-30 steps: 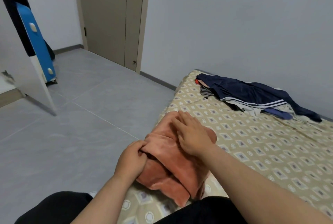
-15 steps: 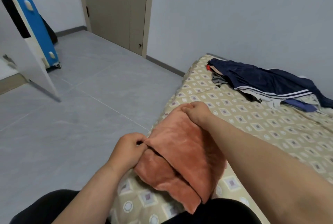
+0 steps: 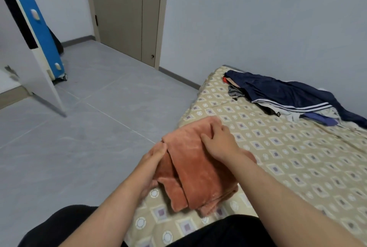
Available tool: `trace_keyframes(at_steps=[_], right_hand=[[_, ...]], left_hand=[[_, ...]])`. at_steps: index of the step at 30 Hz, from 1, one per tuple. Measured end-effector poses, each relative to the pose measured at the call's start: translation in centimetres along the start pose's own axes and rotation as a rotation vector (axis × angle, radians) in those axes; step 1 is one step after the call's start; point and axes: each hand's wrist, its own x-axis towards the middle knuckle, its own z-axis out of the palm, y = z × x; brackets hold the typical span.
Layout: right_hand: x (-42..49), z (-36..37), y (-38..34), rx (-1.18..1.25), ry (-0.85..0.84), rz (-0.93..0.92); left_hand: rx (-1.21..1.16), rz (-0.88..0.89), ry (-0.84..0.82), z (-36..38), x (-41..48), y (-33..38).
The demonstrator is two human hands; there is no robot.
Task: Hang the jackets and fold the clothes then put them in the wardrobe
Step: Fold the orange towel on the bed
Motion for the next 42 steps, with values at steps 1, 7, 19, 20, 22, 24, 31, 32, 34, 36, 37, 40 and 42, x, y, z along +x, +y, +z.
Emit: trace_keyframes(at_steps=[1,7,19,20,22,24,31,32,34,36,37,40,42], right_hand=[[-0.8,0.1,0.4,0.047,-0.054,0.06],[-3.6,-0.7,2.2,0.482,-0.339,0.278],[-6.8,0.4,6.1,0.673,-0.232,0.159],[-7.0,0.4,6.1,0.729,-0.281,0.16],[-7.0,0.4,6.1,0.705,-0.336,0.143],[-6.6,0.2,5.9,0.662,-0.365,0.175],[-2.8,-3.8,6.5,0.545,-0.352,0.106],[-2.1,-3.5,7.0,0.542,-0.344,0.118],[-1.4,-2.3,7.9,0.537,-0.397,0.165],[-1.3,-1.0,8.8,0.562,-0.493,0.19],[-1.3,-0.5,9.2,0.599,-0.551,0.167],[-2.1,0.3,9.8,0.727,-0.64,0.171],[-2.9,1.0,9.5,0.746,-0.678,0.213]], left_hand=[[0.041,0.02,0.024,1.2,0.0,-0.2],[0.007,-0.004,0.088,4.8,-1.2,-3.6],[-0.254,-0.06,0.062,2.3,-1.2,-5.7],[-0.267,-0.061,0.078,2.4,-1.2,-5.7],[-0.29,-0.039,0.132,2.7,-1.2,-5.7],[-0.331,0.011,0.181,3.3,-1.0,-5.9],[-0.232,0.116,0.092,4.8,0.4,-5.6],[-0.146,0.127,0.132,5.0,0.6,-5.8],[-0.016,0.086,0.249,5.7,0.8,-6.1],[-0.057,0.014,0.274,6.0,1.1,-6.5],[-0.127,-0.015,0.232,6.0,1.3,-6.7],[-0.33,-0.119,0.06,5.4,1.5,-6.9],[-0.387,-0.195,-0.043,4.7,1.7,-6.7]])
